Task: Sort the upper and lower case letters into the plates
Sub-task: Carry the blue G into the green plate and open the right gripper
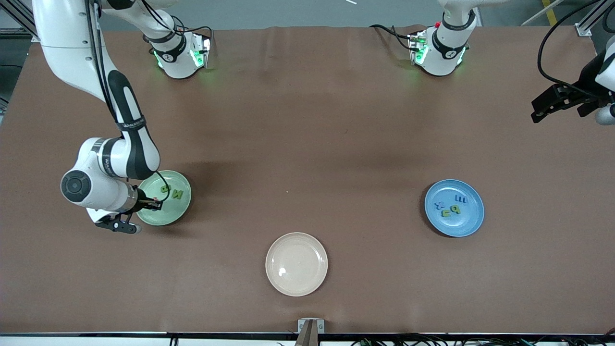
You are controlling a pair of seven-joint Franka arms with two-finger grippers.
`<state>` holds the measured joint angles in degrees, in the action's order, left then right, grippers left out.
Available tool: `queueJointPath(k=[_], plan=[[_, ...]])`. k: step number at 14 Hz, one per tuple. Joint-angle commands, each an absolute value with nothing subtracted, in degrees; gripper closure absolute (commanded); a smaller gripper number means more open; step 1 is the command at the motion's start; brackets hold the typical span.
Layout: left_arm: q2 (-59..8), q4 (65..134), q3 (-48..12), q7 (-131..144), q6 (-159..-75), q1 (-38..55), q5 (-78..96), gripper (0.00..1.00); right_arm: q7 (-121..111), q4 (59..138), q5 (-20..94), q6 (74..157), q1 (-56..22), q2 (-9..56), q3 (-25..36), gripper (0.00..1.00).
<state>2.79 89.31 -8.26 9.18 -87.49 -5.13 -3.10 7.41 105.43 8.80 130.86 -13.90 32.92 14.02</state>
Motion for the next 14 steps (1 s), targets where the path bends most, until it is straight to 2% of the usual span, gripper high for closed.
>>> queueJointPath(k=[1, 4, 5, 6, 7, 8, 9, 11, 14], plan=[[4.04, 90.09, -8.0, 7.82, -87.36, -5.8, -2.11, 0.0, 7.29, 104.77, 9.05, 132.53, -13.36, 34.36, 13.18, 0.99], [4.04, 89.91, -8.17, 7.82, -87.8, -5.54, -2.11, 0.0, 7.29, 104.68, 10.28, 133.41, -13.88, 35.51, 13.1, 0.98], [3.96, 89.83, -8.35, 7.82, -88.32, -5.45, -2.2, 0.0, 7.29, 104.68, 10.37, 133.59, -13.89, 35.86, 13.1, 0.94], [3.96, 89.82, -8.52, 7.82, -88.5, -5.36, -2.11, 0.0, 7.29, 104.68, 10.37, 133.51, -13.8, 35.86, 13.1, 0.8], [3.87, 89.82, -8.61, 7.91, -88.59, -5.19, -2.11, 0.0, 7.29, 104.68, 10.63, 133.51, -13.97, 35.86, 13.1, 0.77], [3.87, 89.82, -8.61, 7.91, -88.59, -5.1, -2.11, 0.0, 7.38, 104.68, 10.72, 133.42, -14.15, 35.86, 13.01, 0.47], [3.69, 89.91, -8.61, 7.82, -88.68, -5.18, -2.11, 0.0, 7.3, 104.68, 10.72, 133.24, -14.15, 35.77, 13.01, 0.0], [3.34, 89.91, -8.7, 7.82, -88.86, -5.01, -2.02, 0.0, 6.42, 104.15, 10.2, 132.28, -14.15, 33.94, 13.09, 0.0], [3.43, 89.82, -8.79, 7.82, -89.3, -4.92, -2.11, 0.0, 1.16, 102.31, 9.67, 122.39, -13.71, 28.06, 13.71, 0.0]])
